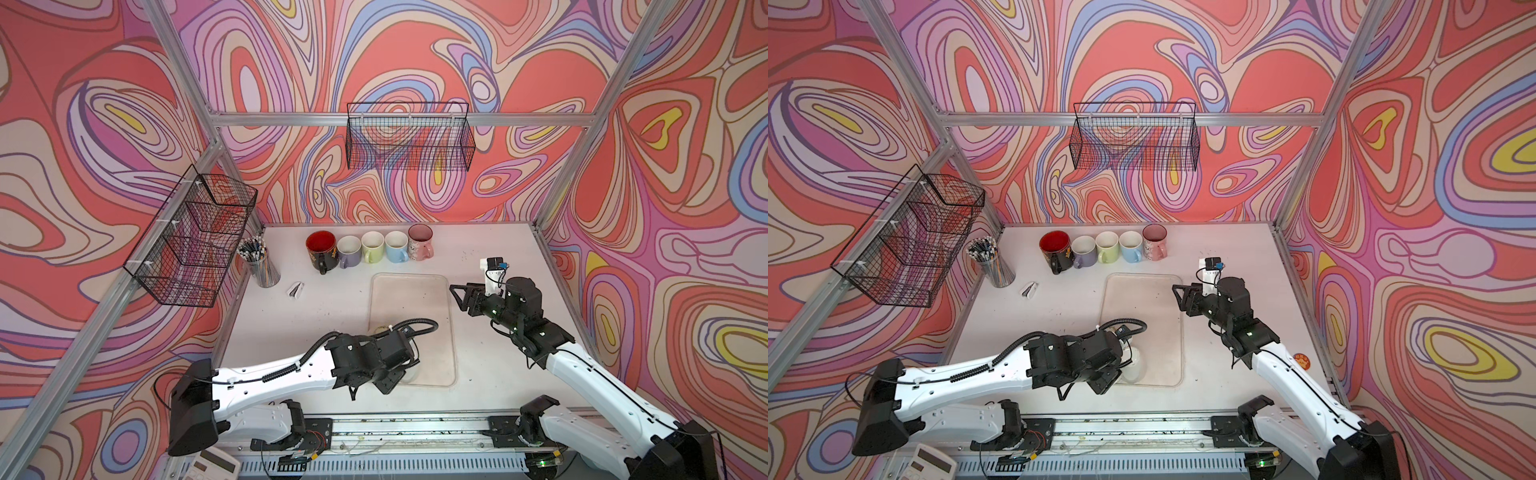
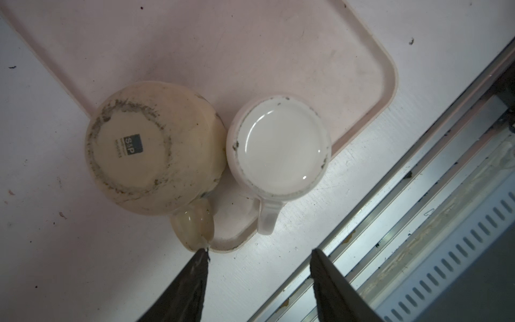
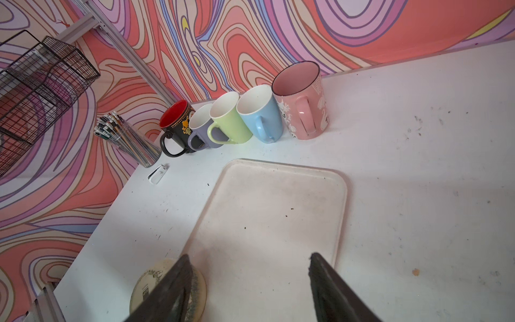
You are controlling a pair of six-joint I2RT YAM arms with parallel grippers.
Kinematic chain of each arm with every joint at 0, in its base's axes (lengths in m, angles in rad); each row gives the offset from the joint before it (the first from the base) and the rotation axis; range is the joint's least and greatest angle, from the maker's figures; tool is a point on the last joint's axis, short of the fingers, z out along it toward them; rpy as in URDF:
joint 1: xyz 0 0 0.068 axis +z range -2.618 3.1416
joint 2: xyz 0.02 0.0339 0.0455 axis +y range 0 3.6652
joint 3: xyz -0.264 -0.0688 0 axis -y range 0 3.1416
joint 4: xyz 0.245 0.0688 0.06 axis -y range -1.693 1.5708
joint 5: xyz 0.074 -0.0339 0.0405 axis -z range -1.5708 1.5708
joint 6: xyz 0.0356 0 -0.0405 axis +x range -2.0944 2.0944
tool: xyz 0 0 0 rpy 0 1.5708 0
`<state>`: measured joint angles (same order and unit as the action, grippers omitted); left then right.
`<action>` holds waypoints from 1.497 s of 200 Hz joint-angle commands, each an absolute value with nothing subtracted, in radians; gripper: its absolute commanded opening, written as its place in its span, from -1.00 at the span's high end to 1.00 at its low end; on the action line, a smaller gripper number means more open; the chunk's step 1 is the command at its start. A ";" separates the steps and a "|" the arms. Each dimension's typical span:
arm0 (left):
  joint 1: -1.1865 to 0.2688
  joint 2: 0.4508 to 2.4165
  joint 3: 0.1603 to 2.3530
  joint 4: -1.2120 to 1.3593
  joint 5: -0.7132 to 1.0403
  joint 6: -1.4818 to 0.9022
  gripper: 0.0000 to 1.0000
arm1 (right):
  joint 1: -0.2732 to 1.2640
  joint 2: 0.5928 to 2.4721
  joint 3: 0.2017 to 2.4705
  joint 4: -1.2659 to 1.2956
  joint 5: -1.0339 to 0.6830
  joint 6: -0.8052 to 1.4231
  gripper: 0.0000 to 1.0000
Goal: Turn the mug right side up
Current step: 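Lower the left gripper and close it on the upside-down white mug's base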
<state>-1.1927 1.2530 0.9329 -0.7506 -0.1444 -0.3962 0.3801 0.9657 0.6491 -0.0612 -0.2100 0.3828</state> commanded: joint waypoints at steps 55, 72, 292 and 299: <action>-1.199 1.384 0.946 -0.669 -0.179 -0.403 -0.06 | 0.378 0.891 0.651 -0.151 -0.221 0.335 -0.36; -1.198 1.401 0.943 -0.664 -0.178 -0.409 -0.03 | 0.379 0.895 0.653 -0.155 -0.222 0.323 -0.36; -1.132 1.505 0.949 -0.578 -0.063 -0.364 0.68 | 0.378 0.956 0.709 -0.165 -0.239 0.296 -0.37; -1.133 1.501 0.954 -0.578 -0.065 -0.361 0.72 | 0.378 0.953 0.709 -0.166 -0.238 0.295 -0.37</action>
